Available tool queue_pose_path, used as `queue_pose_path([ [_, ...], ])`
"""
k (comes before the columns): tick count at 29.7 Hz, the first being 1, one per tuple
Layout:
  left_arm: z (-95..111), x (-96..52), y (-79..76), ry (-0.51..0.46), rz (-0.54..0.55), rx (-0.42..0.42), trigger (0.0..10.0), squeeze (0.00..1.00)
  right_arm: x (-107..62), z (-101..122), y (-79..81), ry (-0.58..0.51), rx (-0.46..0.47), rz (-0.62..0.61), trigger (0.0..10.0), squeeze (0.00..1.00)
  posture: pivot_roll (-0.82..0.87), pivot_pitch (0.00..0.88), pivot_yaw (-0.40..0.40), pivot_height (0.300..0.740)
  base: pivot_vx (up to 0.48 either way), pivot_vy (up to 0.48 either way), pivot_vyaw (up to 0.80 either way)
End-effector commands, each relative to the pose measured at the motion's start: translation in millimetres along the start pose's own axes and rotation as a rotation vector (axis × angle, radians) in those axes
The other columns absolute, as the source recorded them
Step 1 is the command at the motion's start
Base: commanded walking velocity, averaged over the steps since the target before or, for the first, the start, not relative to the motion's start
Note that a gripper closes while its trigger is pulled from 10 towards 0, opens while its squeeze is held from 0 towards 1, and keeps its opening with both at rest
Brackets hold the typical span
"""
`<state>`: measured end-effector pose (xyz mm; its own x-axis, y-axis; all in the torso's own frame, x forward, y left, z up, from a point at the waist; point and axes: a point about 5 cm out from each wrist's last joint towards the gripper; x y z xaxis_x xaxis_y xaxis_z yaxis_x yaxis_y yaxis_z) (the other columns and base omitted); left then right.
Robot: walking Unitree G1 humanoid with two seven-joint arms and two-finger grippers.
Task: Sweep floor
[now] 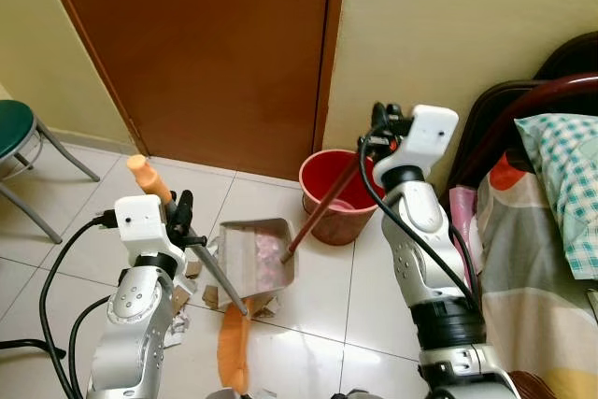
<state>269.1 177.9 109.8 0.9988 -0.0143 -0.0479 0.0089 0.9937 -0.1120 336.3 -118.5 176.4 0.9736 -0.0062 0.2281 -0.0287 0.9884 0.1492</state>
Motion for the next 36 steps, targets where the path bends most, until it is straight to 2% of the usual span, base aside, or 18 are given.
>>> queue_pose_path([
  [1,-10.6,-4.4,0.4,0.065,-0.019,0.008,10.0,0.0,-3.5,-5.1,-11.6,0.028,-0.068,-0.051,10.0,0.0,0.06,0.134,0.017,0.74,0.0,0.0,0.0],
  [4,-14.5,-6.4,-6.1,0.09,-0.067,0.005,10.0,0.0,-11.7,-15.8,-29.4,0.083,-0.101,-0.135,10.0,0.0,0.06,0.139,0.019,0.74,0.0,0.0,0.0],
  [6,-16.1,-6.9,-9.1,0.101,-0.087,0.005,10.0,0.0,-14.5,-19.2,-34.7,0.101,-0.103,-0.158,10.0,0.0,0.06,0.139,0.019,0.74,0.0,0.0,0.0],
  [13,-26.3,-15.4,-32.3,0.181,-0.283,0.033,10.0,0.0,-31.0,-32.9,-69.2,0.16,-0.204,-0.302,10.0,0.0,0.06,0.147,0.027,0.74,0.0,0.0,0.0],
  [15,-26.1,-15.6,-32.8,0.18,-0.288,0.038,10.0,0.0,-31.5,-33.4,-70.7,0.163,-0.207,-0.31,10.0,0.0,0.06,0.147,0.027,0.74,0.0,0.0,0.0],
  [18,-21.6,-16.0,-39.5,0.158,-0.34,0.033,10.0,0.0,-34.3,-37.7,-82.5,0.181,-0.248,-0.351,10.0,0.0,0.06,0.149,0.029,0.74,0.0,0.0,0.0],
  [21,-15.2,-15.3,-43.5,0.142,-0.379,0.03,10.0,0.0,-35.1,-39.0,-87.0,0.186,-0.275,-0.363,10.0,0.0,0.06,0.157,0.022,0.74,0.0,0.0,0.0],
  [26,8.9,-10.3,-60.2,0.068,-0.505,0.07,10.0,0.0,-34.2,-35.6,-99.9,0.185,-0.393,-0.392,10.0,0.0,0.05,0.178,0.016,0.74,0.0,0.0,0.0],
  [28,12.6,-9.0,-61.3,0.057,-0.513,0.08,10.0,0.0,-33.0,-33.7,-102.8,0.178,-0.418,-0.404,10.0,0.0,0.04,0.183,0.022,0.74,0.0,0.0,0.0],
  [33,24.8,-5.6,-63.1,0.024,-0.534,0.084,10.0,0.0,-27.4,-32.5,-103.5,0.16,-0.42,-0.408,10.0,0.0,0.04,0.191,0.041,0.74,0.0,0.0,0.0],
  [36,32.2,-4.3,-67.6,0.004,-0.564,0.079,10.0,0.0,-24.5,-40.3,-97.9,0.173,-0.414,-0.399,10.0,0.0,0.06,0.193,0.042,0.74,0.0,0.0,0.0],
])
Point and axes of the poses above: a point about 5 cm out from each wrist's last joint towards the gripper, its own x axis pointing out of the wrist towards the gripper, its own z axis along the axis of the wrist's last joint, y = z × x, and after that the axes turned 1 degree about -x, right-handed
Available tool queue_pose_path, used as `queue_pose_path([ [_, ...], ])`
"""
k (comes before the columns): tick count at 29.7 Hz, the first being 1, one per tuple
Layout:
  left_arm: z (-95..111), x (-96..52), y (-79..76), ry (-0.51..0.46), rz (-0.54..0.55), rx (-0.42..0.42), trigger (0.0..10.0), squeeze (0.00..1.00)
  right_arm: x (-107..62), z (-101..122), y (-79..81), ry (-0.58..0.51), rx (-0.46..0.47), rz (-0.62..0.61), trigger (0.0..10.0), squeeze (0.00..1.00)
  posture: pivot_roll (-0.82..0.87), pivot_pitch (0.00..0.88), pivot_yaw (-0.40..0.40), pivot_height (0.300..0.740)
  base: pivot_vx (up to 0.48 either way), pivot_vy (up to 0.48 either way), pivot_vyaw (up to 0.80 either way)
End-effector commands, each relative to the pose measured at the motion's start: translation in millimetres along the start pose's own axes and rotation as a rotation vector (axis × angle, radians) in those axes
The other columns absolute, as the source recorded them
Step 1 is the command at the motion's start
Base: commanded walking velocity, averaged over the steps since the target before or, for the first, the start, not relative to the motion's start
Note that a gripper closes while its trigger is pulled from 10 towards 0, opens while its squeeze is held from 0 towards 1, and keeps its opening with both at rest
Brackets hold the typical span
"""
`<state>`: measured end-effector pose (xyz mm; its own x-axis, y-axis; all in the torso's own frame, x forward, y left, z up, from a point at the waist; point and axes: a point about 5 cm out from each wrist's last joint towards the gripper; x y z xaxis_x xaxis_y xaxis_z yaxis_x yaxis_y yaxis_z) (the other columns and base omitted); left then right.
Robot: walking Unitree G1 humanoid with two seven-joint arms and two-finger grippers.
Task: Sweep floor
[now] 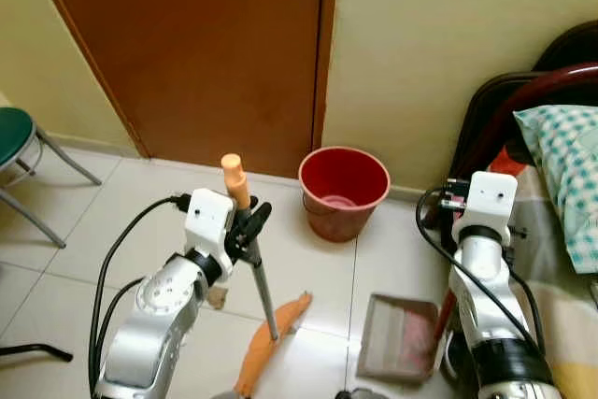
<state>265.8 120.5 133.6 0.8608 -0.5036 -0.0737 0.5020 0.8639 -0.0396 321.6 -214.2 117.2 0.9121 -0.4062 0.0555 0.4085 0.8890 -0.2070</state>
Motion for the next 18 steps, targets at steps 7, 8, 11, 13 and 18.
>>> queue_pose_path([
  [7,22.0,6.2,-14.0,-0.091,-0.095,-0.058,10.0,0.0,0.5,-0.2,24.4,0.0,0.002,0.046,10.0,0.0,0.07,0.192,0.023,0.74,0.0,0.0,0.0],
  [8,29.1,8.9,-13.3,-0.133,-0.074,-0.119,10.0,0.0,-0.6,1.3,36.4,-0.004,0.005,0.081,10.0,0.0,0.07,0.19,0.018,0.74,0.0,0.0,0.0],
  [11,33.1,10.0,-11.9,-0.156,-0.062,-0.131,10.0,0.0,-1.3,2.1,40.7,-0.008,0.008,0.095,10.0,0.0,0.07,0.19,0.018,0.74,0.0,0.0,0.0],
  [13,42.5,13.7,-9.6,-0.205,-0.046,-0.177,10.0,0.0,-3.3,0.4,48.7,0.003,0.018,0.125,10.0,0.0,0.08,0.188,0.008,0.74,0.0,0.0,0.0],
  [18,63.6,20.4,3.8,-0.327,0.028,-0.254,10.0,0.0,-8.7,-4.0,62.1,0.027,0.041,0.176,10.0,0.0,0.08,0.183,0.012,0.74,0.0,0.0,0.0],
])
Point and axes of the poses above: a point about 5 cm out from each wrist's last joint towards the gripper, its own x axis pointing out of the wrist towards the gripper, its own z axis along the axis of the wrist's last joint, y = z × x, and after that the axes turned 1 degree about -x, right-handed
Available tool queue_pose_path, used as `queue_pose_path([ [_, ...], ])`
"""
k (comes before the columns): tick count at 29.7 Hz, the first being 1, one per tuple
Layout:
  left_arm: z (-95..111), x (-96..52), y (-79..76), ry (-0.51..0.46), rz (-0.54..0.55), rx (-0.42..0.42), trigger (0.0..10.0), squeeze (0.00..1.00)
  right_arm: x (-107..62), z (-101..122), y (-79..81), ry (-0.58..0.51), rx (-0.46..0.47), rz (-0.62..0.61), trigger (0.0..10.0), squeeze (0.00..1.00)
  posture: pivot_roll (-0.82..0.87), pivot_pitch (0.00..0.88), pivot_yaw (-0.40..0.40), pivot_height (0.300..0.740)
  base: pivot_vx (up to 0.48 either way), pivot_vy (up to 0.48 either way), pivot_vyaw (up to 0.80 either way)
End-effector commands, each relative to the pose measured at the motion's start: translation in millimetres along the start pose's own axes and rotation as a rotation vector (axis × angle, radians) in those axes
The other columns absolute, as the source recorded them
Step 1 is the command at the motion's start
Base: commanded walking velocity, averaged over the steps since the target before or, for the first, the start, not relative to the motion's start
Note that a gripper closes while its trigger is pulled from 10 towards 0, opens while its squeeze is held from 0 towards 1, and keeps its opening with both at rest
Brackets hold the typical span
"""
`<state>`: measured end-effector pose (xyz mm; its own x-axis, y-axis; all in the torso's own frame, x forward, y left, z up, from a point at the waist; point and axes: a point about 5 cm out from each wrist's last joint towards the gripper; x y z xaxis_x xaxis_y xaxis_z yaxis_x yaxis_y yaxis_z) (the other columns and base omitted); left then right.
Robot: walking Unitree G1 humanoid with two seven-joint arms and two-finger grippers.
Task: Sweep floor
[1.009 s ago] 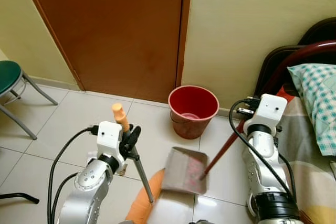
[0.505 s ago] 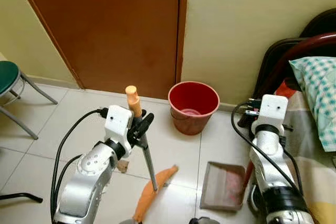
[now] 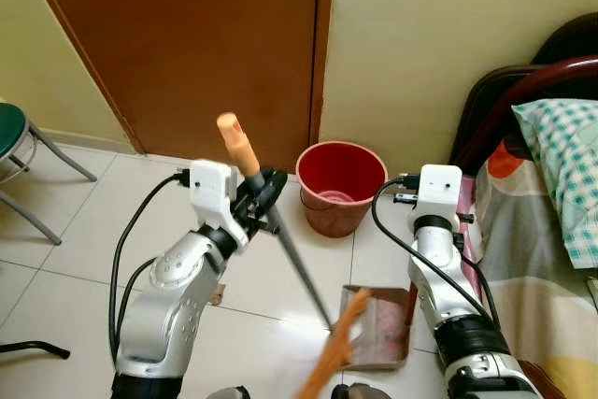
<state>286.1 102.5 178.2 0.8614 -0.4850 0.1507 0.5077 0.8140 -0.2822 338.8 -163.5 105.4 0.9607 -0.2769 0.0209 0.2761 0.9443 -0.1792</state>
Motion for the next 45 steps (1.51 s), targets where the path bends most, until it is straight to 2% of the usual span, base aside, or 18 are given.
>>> queue_pose_path([
  [1,19.7,1.3,6.2,-0.106,0.036,-0.001,10.0,0.0,-2.0,-4.1,7.8,0.02,0.008,0.034,10.0,0.0,0.08,0.183,0.012,0.74,0.0,0.0,0.0],
  [7,35.5,3.0,24.2,-0.182,0.145,0.039,10.0,0.0,-3.2,-6.0,12.6,0.027,0.04,0.05,10.0,0.0,0.08,0.18,0.017,0.74,0.0,0.0,0.0],
  [12,60.1,-6.8,44.8,-0.24,0.234,0.157,10.0,0.0,-0.7,-5.5,6.3,0.025,0.069,0.043,10.0,0.0,0.08,0.183,0.015,0.74,0.0,0.0,0.0],
  [17,67.4,-15.3,57.4,-0.239,0.293,0.218,10.0,0.0,1.4,-6.5,-0.2,0.026,0.073,0.039,10.0,0.0,0.09,0.19,0.019,0.74,0.0,0.0,0.0],
  [21,56.3,-27.7,62.2,-0.168,0.294,0.291,10.0,0.0,2.9,-5.8,-8.5,0.025,0.094,0.035,10.0,0.0,0.1,0.189,0.016,0.74,0.0,0.0,0.0],
  [23,48.4,-32.6,64.8,-0.139,0.307,0.291,10.0,0.0,3.7,-4.2,-11.2,0.03,0.128,0.032,10.0,0.0,0.09,0.188,0.014,0.74,0.0,0.0,0.0],
  [24,36.7,-38.2,67.5,-0.103,0.326,0.29,10.0,0.0,4.5,0.4,-12.3,0.027,0.174,0.035,10.0,0.0,0.09,0.179,0.012,0.74,0.0,0.0,0.0],
  [26,29.1,-41.9,68.9,-0.078,0.34,0.304,10.0,0.0,5.1,4.7,-12.3,0.02,0.197,0.038,10.0,0.0,0.08,0.17,0.011,0.74,0.0,0.0,0.0],
  [27,25.8,-43.7,68.9,-0.071,0.346,0.323,10.0,0.0,5.9,9.0,-11.6,0.013,0.218,0.042,10.0,0.0,0.08,0.17,0.011,0.74,0.0,0.0,0.0],
  [28,14.5,-49.0,70.0,-0.036,0.373,0.384,10.0,0.0,7.9,22.5,-9.3,-0.014,0.267,0.062,10.0,0.0,0.08,0.158,0.012,0.74,0.0,0.0,0.0],
  [32,3.0,-55.0,71.3,-0.013,0.411,0.378,10.0,0.0,9.6,37.8,-6.3,-0.052,0.316,0.095,10.0,0.0,0.08,0.145,0.006,0.74,0.0,0.0,0.0],
  [35,-10.9,-62.7,72.7,0.032,0.438,0.378,10.0,0.0,11.8,56.8,-0.8,-0.089,0.388,0.156,10.0,0.0,0.07,0.131,0.0,0.74,0.0,0.0,0.0],
  [45,-13.0,-66.7,81.0,0.004,0.526,0.332,10.0,0.0,19.7,102.7,20.8,-0.158,0.516,0.281,10.0,0.0,0.07,0.128,-0.008,0.74,0.0,0.0,0.0],
])
Point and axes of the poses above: a point about 5 cm out from each wrist's last joint towards the gripper, its own x axis pointing out of the wrist towards the gripper, its own z axis along the axis of the wrist's last joint, y = z × x, and after that the axes turned 1 degree about -x, right-handed
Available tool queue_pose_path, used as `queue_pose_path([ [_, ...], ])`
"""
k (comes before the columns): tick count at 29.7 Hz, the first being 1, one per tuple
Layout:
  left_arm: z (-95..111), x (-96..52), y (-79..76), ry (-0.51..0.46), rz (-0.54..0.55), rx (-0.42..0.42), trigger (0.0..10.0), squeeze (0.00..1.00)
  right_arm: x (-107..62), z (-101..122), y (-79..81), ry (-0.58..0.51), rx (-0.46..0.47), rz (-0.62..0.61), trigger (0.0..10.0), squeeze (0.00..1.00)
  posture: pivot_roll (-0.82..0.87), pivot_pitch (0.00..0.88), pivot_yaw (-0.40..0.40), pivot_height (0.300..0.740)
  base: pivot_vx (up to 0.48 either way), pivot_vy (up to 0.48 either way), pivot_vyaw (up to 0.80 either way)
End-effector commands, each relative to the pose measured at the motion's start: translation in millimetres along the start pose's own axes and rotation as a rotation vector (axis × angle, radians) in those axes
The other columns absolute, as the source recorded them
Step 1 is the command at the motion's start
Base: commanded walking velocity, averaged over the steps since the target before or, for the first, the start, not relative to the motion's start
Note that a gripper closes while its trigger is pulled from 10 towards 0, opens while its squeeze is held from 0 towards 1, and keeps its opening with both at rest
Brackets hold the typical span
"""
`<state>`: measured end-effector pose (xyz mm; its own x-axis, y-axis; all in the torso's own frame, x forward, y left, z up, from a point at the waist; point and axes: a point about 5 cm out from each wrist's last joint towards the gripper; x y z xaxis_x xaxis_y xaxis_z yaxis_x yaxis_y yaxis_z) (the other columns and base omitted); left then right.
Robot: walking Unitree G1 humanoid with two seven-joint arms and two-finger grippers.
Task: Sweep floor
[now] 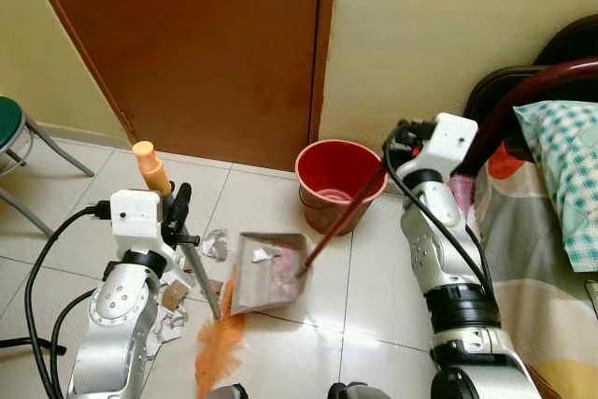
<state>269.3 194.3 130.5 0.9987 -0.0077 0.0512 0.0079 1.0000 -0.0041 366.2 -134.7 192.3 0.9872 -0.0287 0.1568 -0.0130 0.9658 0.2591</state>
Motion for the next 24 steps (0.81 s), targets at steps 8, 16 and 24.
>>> queue_pose_path([
  [8,-3.2,-3.5,-19.0,-0.014,-0.035,-0.029,10.0,0.0,29.1,67.5,32.0,-0.184,0.1,0.073,10.0,0.0,0.08,0.124,-0.011,0.74,0.0,0.0,0.0],
  [16,-5.0,-0.9,-25.2,-0.014,-0.048,-0.045,10.0,0.0,37.0,126.3,19.8,-0.356,0.078,0.044,10.0,0.0,0.06,0.126,-0.011,0.74,0.0,0.0,0.0],
  [24,-4.8,2.9,-37.7,-0.015,-0.091,-0.064,10.0,0.0,29.3,165.4,19.0,-0.554,-0.111,0.054,10.0,0.0,0.05,0.126,-0.002,0.74,0.0,0.0,0.0],
])
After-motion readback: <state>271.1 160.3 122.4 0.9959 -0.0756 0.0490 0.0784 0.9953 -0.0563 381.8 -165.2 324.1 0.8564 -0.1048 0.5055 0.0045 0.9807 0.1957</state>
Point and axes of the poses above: a point about 5 cm out from each wrist's last joint towards the gripper, its own x axis pointing out of the wrist towards the gripper, its own z axis along the axis of the wrist's last joint, y = z × x, and after that the axes turned 1 degree about -x, right-handed
